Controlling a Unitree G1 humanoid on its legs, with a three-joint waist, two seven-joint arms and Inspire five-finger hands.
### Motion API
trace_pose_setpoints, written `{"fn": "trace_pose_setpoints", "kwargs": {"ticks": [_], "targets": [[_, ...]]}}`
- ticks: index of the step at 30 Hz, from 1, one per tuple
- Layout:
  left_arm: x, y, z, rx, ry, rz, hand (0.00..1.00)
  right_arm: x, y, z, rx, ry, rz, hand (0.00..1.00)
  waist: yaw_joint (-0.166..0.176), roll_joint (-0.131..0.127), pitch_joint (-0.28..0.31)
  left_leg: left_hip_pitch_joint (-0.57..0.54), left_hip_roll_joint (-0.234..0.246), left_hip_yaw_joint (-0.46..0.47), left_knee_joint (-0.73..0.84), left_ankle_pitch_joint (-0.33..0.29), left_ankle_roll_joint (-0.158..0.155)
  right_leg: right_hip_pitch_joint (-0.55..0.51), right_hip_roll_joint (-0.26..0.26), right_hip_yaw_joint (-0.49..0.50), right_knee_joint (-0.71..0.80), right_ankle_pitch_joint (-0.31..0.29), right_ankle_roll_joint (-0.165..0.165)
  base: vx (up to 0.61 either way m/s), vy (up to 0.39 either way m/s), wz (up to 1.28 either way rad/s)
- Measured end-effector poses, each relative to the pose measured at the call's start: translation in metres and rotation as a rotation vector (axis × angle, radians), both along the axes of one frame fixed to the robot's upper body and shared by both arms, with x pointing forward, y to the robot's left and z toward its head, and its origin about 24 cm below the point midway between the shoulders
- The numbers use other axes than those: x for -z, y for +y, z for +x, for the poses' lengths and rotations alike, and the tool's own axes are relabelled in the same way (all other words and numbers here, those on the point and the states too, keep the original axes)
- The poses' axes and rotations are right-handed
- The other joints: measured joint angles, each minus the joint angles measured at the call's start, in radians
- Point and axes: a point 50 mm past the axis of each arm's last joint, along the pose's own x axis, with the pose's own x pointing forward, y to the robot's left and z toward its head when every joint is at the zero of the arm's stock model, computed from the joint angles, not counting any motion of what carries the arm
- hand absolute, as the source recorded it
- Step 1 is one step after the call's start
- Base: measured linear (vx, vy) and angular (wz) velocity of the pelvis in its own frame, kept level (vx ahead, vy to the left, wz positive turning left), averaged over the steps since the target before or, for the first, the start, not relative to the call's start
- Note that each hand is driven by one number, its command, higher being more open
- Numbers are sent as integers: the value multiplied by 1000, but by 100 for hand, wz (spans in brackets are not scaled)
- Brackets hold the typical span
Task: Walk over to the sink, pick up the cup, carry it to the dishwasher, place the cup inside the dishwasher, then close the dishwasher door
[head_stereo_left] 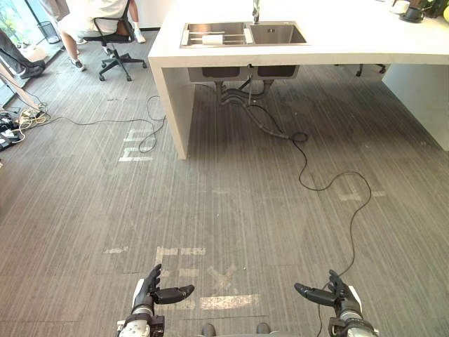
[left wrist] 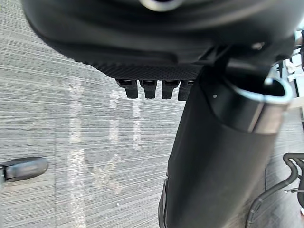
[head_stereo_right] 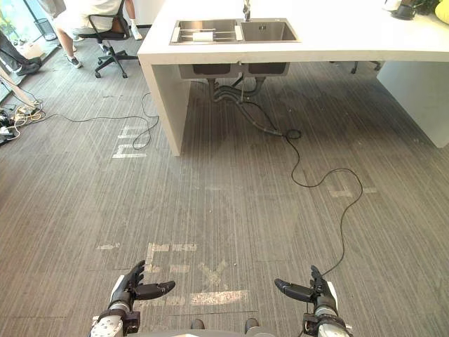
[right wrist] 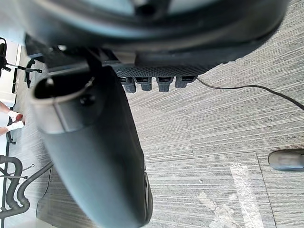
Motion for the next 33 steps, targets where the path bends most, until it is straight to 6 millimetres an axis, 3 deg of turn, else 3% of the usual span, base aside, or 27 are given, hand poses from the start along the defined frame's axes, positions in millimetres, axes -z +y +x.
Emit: {"fn": "trace_pose_setpoints", "kwargs": {"ticks": [9, 27, 33], "targets": [[3, 5, -10, -50, 25, -9, 100, 2, -1, -4, 10, 16, 1, 100, 2, -13, -4, 17, -2, 5, -23, 15, 9, 16, 1, 2, -31, 22, -3, -55, -17, -1], [-5, 11, -1, -135, -47, -43, 100, -4, -9, 8, 44, -29, -8, 100, 7, -20, -1, 18, -1, 6, -31, 15, 9, 17, 3, -2, -38, 20, -4, -24, -15, 0], [-5, 11, 0, -135, -51, -44, 100, -4, -9, 8, 47, -24, -7, 100, 20, -27, 2, 15, 0, 28, -24, -11, 4, 8, 4, 15, -40, 1, 4, -8, -21, -11]]}}
